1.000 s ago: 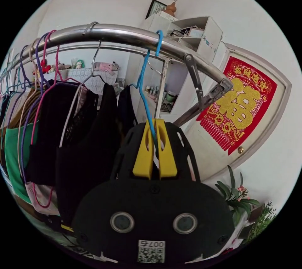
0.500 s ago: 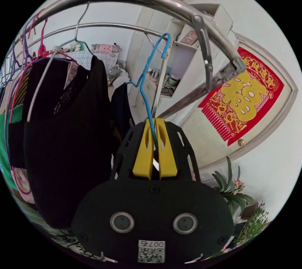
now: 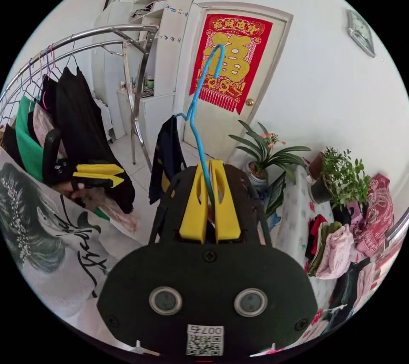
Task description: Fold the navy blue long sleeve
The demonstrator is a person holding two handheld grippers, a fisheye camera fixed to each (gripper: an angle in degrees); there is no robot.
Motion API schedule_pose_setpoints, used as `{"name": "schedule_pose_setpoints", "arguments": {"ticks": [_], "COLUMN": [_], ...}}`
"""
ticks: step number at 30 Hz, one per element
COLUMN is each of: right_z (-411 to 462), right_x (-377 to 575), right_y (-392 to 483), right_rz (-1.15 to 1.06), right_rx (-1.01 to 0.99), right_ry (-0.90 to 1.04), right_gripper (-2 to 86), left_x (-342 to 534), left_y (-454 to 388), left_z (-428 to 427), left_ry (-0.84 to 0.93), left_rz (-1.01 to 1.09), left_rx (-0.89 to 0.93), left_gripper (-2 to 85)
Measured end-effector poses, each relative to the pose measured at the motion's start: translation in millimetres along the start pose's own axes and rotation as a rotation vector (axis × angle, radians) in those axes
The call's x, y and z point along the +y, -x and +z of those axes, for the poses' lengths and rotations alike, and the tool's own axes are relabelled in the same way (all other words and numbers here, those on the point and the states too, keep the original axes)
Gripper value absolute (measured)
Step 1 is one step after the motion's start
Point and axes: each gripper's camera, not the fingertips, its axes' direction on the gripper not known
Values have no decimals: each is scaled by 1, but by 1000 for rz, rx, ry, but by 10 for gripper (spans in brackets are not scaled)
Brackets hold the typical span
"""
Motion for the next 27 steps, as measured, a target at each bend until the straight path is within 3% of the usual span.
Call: {"name": "schedule_pose_setpoints", "arguments": {"ticks": [6,11,17,21,23,27], "right_z": [-117,-224,-318,-347,-352,-339], "right_x": [85,158,248,313,349,393], "right_y": [-22,-30,-34,-49,-54,-56], "right_rz": [102,172,270,438,500,508], "right_rx": [271,440,588,635,647,731], "right_ry": [4,31,63,108,139,251], "right_gripper": [25,29,32,29,26,20], "left_x": [-72,-127,-136,-128,-117,-101], "left_y": [-86,-225,-396,-473,-510,-561], "left_z": [102,215,348,428,477,538], "left_ry": [-62,-58,-14,104,188,235], "left_rz": [139,340,512,535,518,588], "left_rx": [149,379,691,818,1025,1001], "left_gripper": [121,142,82,39,18,4]}}
